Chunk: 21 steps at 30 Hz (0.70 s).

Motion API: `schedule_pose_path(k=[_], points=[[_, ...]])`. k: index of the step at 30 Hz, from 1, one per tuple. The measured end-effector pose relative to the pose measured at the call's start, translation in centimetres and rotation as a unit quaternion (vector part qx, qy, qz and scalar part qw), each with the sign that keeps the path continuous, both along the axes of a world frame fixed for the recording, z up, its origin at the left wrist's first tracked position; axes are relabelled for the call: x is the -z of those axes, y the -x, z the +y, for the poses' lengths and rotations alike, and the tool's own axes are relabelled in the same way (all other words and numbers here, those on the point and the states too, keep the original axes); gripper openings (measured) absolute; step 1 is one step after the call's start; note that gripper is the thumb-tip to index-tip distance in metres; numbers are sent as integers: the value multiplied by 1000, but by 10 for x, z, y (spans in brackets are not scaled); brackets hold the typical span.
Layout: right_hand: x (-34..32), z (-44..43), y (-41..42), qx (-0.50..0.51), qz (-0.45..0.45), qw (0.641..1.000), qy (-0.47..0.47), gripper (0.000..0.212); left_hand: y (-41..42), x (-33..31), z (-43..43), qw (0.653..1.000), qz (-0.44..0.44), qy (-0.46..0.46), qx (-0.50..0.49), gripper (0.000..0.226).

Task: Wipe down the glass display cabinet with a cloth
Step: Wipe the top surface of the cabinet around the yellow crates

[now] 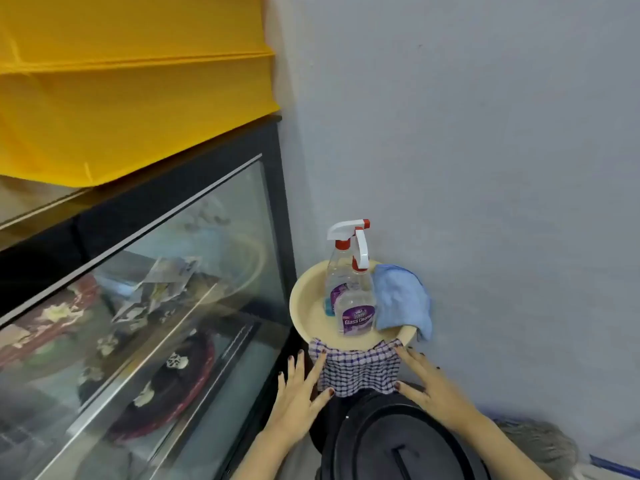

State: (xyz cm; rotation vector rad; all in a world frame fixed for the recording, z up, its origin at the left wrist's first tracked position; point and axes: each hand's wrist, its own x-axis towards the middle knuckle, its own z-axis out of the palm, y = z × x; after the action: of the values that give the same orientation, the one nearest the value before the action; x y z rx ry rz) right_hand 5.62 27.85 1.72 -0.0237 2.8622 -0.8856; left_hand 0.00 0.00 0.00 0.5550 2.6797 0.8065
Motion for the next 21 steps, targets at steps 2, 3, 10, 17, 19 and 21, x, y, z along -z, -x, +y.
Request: schedule_pose_path(k=[2,3,10,17,19,21], points=[[2,-1,7,-18,8,998,60,66,6,6,5,997,-41,-57,12,69],[4,-2,11,-23,16,996,82,66,8,10,8,995,-56,-82,12,71],[15,-13,24,40,26,945,322,53,15,14,18,958,-77,-272,-46,80],[21,-23,30,161,-1,862,480,38,16,1,23,907,-136,-382,-116,65],[22,-24,29,180,-1,849,496,35,16,-5,24,898,-146,-393,-133,57],[21,-25,27,194,2,843,502,36,13,-10,23,893,-150,-402,-137,52]])
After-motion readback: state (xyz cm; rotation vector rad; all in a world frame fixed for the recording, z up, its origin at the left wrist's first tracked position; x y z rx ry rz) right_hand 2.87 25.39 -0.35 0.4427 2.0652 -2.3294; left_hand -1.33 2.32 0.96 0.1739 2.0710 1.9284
